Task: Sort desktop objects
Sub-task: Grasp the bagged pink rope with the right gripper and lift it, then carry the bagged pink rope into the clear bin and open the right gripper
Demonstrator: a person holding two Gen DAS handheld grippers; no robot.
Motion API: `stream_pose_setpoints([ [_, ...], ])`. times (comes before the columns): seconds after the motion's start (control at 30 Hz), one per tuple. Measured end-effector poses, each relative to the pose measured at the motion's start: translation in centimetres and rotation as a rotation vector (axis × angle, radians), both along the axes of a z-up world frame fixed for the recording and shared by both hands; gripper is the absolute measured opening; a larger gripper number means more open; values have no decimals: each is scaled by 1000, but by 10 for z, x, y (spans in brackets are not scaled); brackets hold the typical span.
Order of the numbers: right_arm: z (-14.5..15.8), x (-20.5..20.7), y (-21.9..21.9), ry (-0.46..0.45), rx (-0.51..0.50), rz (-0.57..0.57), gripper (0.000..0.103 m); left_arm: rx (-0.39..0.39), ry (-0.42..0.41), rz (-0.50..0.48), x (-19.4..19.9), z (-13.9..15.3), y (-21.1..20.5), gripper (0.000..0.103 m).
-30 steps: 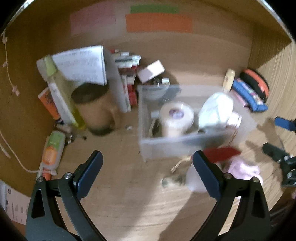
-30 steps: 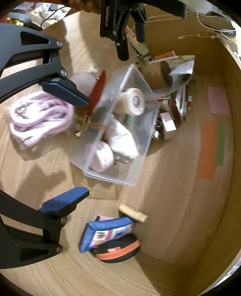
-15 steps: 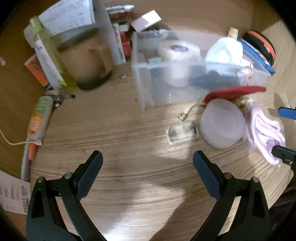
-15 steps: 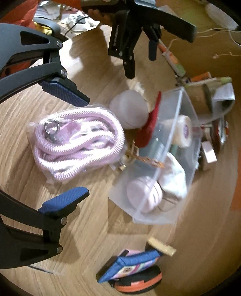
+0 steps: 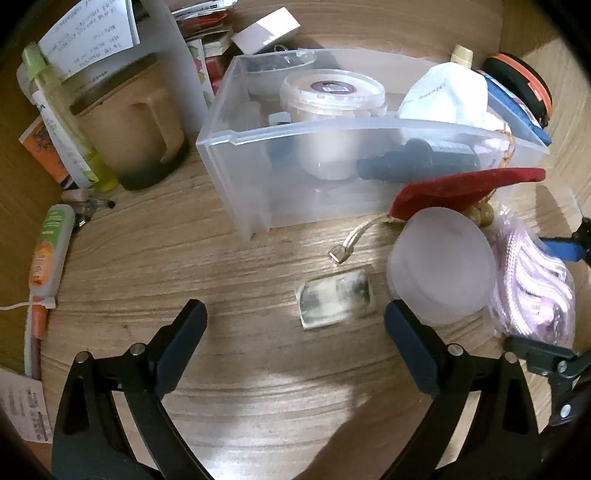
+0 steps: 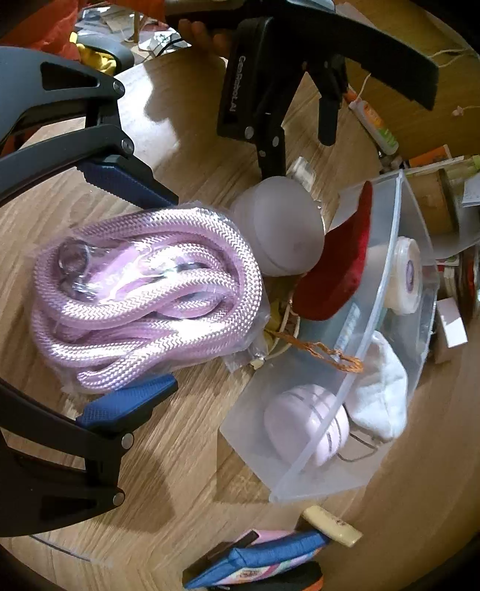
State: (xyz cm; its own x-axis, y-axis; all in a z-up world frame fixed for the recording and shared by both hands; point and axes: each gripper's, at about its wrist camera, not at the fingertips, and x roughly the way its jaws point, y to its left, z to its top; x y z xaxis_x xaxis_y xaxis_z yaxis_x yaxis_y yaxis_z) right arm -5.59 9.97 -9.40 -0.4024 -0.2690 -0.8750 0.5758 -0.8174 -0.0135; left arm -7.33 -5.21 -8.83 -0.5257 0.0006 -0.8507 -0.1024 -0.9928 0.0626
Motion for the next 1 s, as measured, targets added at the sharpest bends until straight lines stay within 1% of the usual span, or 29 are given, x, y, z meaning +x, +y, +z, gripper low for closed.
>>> stream_pose_setpoints([
  [0.03,-2,-2,0,-10,-4,-1,87,5,5,1,0,0,0,98],
  [0.07,-5,-5,1,-21,-10,-2,87,12,8,0,1,-1,0,95],
  [0.13,-5,-7,1,-15,-19,-4,88,33,12,-12,2,0,0,86],
  [0.17,-5,-6,1,-11,-23,-3,87,43,13,-23,3,0,1,78],
  [0.2,-5,-7,2,-6,-27,-6,85,49,16,-41,4,1,2,71],
  [0.23,-4,-6,3,-3,-37,-9,83,51,20,-53,6,1,3,68],
  [0.27,-4,-6,3,0,-45,-5,81,52,24,-62,7,1,4,62],
  [0.3,-2,-5,4,5,-47,-1,76,58,27,-74,9,1,6,55],
  [0.33,-2,-4,5,8,-49,1,72,63,29,-86,10,2,6,51],
  [0.37,-1,-3,6,11,-57,0,70,61,35,-91,10,1,7,43],
  [0.4,0,-2,8,13,-66,-3,67,55,38,-92,11,3,9,43],
  [0.57,3,0,20,-3,-117,-29,64,66,41,-80,10,1,8,43],
  [0.6,4,1,23,-5,-128,-33,63,64,41,-75,10,5,5,43],
  [0.77,10,7,37,-4,-172,-55,62,68,49,-61,17,9,1,43],
  [0.83,14,9,35,1,-188,-66,62,72,64,-53,21,13,0,43],
  [1.0,27,15,46,20,-230,-92,62,94,102,-43,28,29,-4,43],
])
